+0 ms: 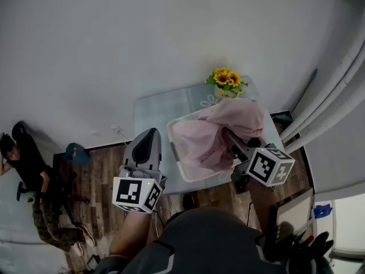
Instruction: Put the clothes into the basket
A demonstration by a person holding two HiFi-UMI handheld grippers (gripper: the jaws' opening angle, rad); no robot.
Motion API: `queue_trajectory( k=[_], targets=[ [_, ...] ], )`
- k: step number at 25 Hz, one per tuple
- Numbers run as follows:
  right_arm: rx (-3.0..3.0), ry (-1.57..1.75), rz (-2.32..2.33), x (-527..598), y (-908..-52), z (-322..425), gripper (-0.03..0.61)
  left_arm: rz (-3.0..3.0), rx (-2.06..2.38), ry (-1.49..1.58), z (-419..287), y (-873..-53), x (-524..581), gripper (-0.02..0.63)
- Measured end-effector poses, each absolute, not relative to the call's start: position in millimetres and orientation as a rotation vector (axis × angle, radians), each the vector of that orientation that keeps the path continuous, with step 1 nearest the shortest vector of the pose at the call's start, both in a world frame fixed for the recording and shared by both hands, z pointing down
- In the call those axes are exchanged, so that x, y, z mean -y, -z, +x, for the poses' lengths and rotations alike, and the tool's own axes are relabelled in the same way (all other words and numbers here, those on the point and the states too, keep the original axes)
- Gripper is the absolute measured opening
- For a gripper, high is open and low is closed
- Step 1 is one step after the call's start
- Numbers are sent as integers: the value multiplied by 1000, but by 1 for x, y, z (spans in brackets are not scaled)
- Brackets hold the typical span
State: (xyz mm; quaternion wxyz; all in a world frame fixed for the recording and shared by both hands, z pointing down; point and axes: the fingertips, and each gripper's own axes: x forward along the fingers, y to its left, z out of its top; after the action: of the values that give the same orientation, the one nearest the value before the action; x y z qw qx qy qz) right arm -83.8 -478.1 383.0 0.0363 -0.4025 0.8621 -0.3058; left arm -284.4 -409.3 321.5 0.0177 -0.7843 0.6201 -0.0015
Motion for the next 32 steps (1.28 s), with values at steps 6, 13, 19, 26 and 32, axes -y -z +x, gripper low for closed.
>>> queue_trajectory(
  k=[6, 13, 19, 26, 32],
  targets=[
    [-2459, 1177, -1374, 510, -424, -84, 313, -2532, -1868, -34, -299, -331, 447, 9],
    [-2233, 1385, -1504, 532, -467, -76, 313, -2597, -1796, 24, -298, -346, 477, 9],
    [-2108, 1504, -1591, 548, -493, -78, 313, -2617, -1822, 59, -307, -365, 496, 9],
    [-1949, 1643, -1702, 560, -530, -80, 313, -2633, -1847, 84, -320, -385, 515, 9],
    [-1806, 1719, -1833, 566, -564, -69, 313, -2661, -1852, 95, -326, -397, 526, 9]
  ],
)
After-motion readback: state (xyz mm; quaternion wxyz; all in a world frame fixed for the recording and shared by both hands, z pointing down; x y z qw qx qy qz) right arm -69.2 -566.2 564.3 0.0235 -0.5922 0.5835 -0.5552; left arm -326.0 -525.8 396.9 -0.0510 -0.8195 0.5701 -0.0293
